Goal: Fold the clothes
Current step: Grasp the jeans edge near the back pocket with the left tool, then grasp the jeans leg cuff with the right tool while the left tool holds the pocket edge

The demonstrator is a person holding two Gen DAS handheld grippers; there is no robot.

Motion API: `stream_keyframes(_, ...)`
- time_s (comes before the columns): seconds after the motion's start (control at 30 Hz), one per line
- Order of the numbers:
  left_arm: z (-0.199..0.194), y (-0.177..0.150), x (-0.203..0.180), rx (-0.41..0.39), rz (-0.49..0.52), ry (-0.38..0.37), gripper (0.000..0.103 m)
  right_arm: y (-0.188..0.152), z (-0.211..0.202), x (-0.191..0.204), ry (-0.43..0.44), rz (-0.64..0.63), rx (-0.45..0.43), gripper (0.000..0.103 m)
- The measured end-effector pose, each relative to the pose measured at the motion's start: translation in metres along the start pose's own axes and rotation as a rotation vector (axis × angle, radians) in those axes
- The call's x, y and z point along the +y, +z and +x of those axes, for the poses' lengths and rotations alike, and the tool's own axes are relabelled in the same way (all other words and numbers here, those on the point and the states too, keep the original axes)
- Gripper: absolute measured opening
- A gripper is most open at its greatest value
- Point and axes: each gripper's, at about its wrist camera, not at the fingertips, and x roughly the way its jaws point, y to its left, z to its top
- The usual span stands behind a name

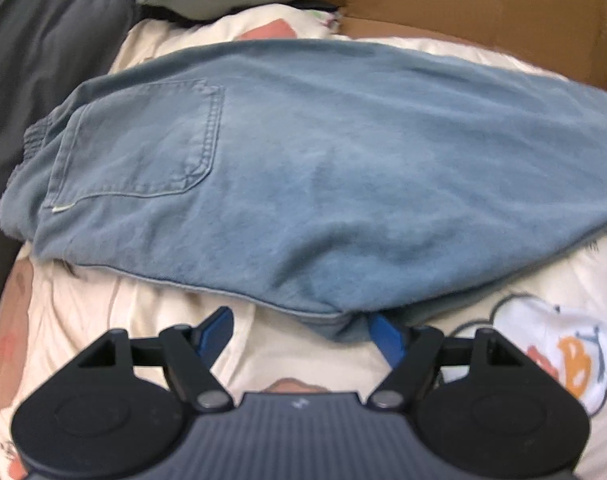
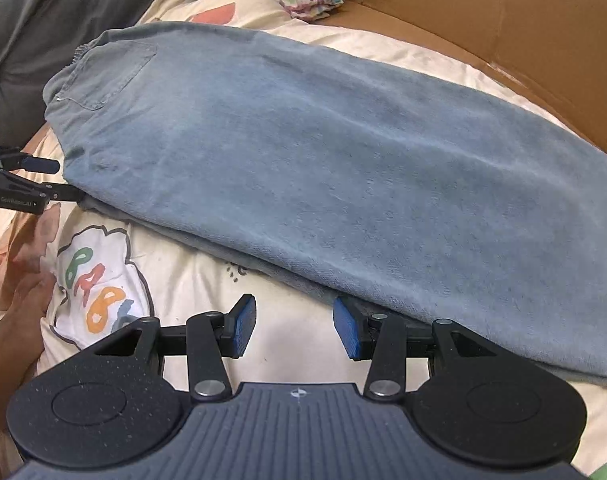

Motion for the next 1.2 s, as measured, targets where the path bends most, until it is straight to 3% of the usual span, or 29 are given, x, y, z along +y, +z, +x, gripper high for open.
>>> stream_keyframes(0.2, 0.012, -0.005, 0.009, -0.008, -0.142, -0.026, 0.071, -0.011, -0.009, -0.021, -0.033, 0.101, 0.000, 0.050)
stream_keyframes(0.23, 0.012, -0.007, 0.009, -0.013, -0.155, -0.034, 0.061, -0.013, -0.011, -0.025, -0.040, 0.115, -0.004, 0.050)
stream_keyframes(0.27, 0.012, -0.008, 0.008, -0.020, -0.157, -0.051, 0.045, -0.014, -0.013, -0.030, -0.049, 0.131, -0.006, 0.050)
stream_keyframes(0.37, 0.007, -0.008, 0.008, -0.025, -0.141, -0.081, 0.028, -0.020, -0.017, -0.044, -0.074, 0.181, -0.013, 0.050)
stream_keyframes(0.47, 0.004, -0.011, 0.016, -0.010, -0.161, -0.093, 0.019, -0.026, -0.021, -0.058, -0.101, 0.224, -0.026, 0.050)
stream_keyframes(0.63, -0.004, -0.012, 0.018, -0.006, -0.131, -0.101, 0.017, -0.036, -0.030, -0.081, -0.152, 0.305, -0.068, 0.050)
stream_keyframes(0.8, 0.003, -0.003, 0.016, 0.041, -0.117, -0.096, 0.018, -0.052, -0.049, -0.101, -0.167, 0.402, -0.164, 0.050)
stream_keyframes(1.2, 0.014, 0.012, 0.007, 0.084, -0.128, -0.070, 0.022, -0.111, -0.062, -0.149, -0.155, 0.730, -0.286, 0.050)
